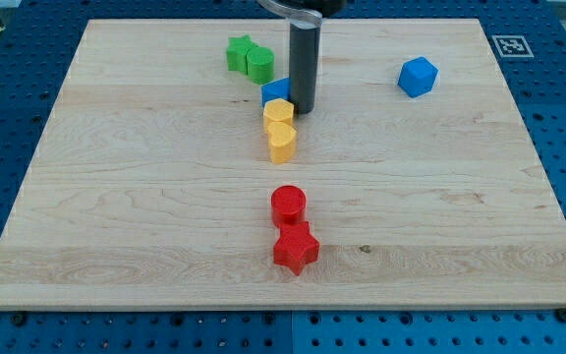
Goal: Point your arm to the blue cube
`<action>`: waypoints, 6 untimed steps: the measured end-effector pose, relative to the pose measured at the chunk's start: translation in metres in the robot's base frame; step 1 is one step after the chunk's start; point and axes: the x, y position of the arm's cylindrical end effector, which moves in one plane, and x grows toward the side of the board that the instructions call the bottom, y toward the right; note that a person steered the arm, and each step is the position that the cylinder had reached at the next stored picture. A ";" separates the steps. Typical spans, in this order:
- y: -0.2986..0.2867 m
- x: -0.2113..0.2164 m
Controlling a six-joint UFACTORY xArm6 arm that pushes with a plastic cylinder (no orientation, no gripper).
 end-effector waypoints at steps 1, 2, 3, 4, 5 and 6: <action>-0.003 -0.002; 0.014 0.000; 0.033 -0.008; 0.033 -0.043; 0.060 -0.096; 0.129 -0.119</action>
